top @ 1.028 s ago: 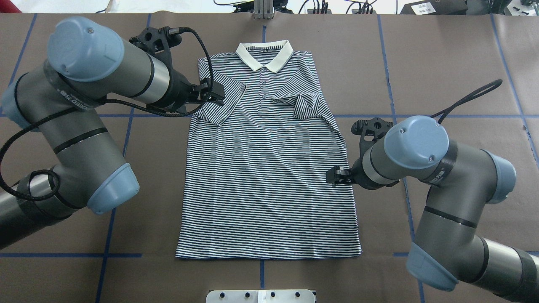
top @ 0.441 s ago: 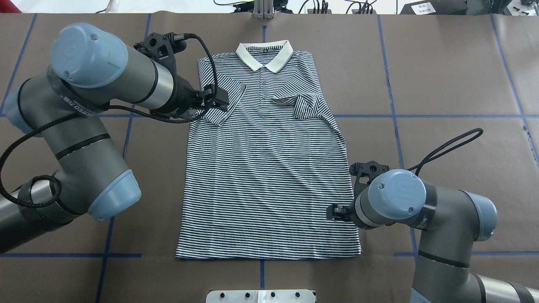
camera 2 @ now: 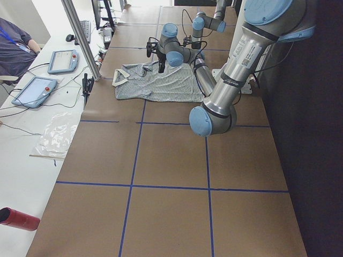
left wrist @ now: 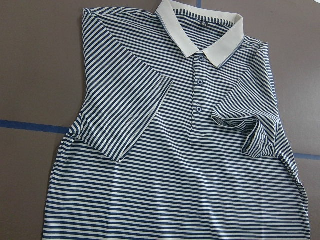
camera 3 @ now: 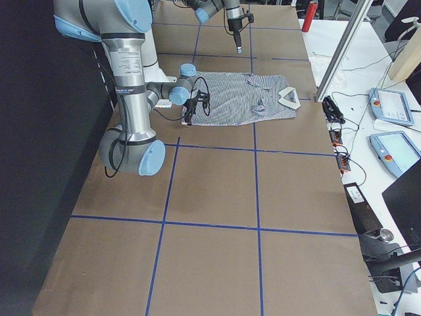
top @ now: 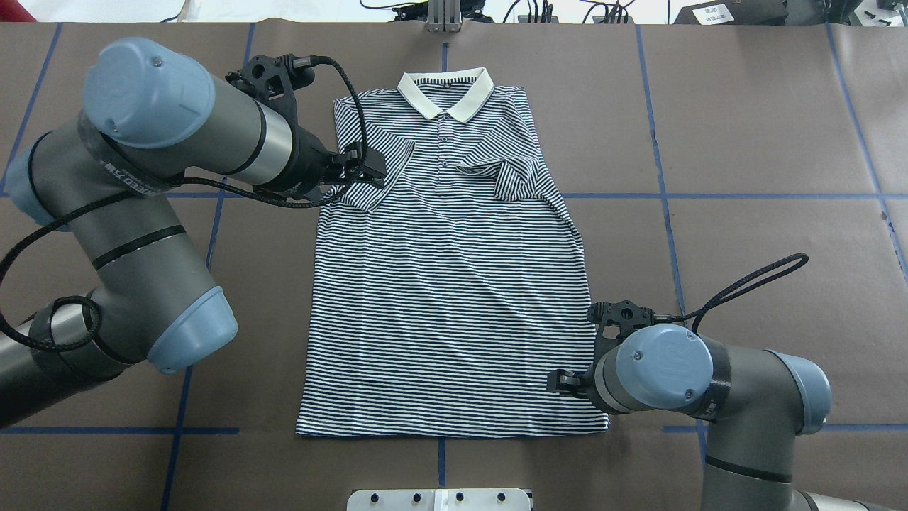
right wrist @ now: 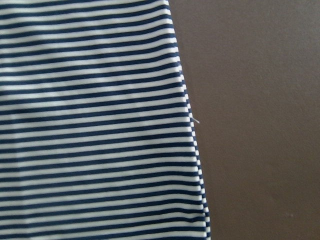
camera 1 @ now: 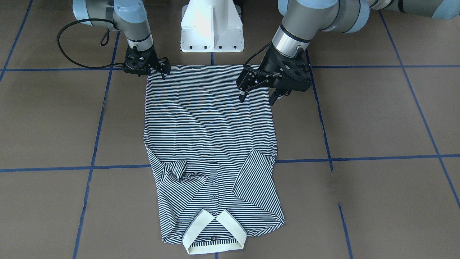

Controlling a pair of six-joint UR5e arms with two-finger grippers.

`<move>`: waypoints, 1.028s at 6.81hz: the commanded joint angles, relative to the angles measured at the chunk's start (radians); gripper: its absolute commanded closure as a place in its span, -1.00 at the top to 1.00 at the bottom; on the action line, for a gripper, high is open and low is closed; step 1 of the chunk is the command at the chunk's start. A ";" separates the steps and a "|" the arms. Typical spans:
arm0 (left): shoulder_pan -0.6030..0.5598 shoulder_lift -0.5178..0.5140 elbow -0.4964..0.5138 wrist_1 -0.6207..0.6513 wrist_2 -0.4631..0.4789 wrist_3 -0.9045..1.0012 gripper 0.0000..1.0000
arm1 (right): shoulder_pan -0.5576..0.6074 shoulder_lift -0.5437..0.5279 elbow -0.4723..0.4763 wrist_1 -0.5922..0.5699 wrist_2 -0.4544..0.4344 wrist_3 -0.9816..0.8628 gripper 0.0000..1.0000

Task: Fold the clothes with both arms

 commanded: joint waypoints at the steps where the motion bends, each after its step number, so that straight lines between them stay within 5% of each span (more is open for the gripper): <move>1: 0.000 -0.002 -0.002 0.000 -0.003 0.000 1.00 | -0.010 -0.008 0.004 0.010 0.006 0.012 0.89; 5: 0.000 -0.001 -0.006 0.000 -0.005 0.000 1.00 | -0.015 -0.023 0.002 0.010 0.024 0.026 0.48; 6: 0.000 -0.002 -0.011 0.012 -0.005 0.000 1.00 | -0.015 -0.023 0.004 0.010 0.029 0.025 0.15; 7: 0.000 -0.002 -0.011 0.012 -0.005 0.000 1.00 | -0.013 -0.023 0.006 0.010 0.055 0.020 -0.76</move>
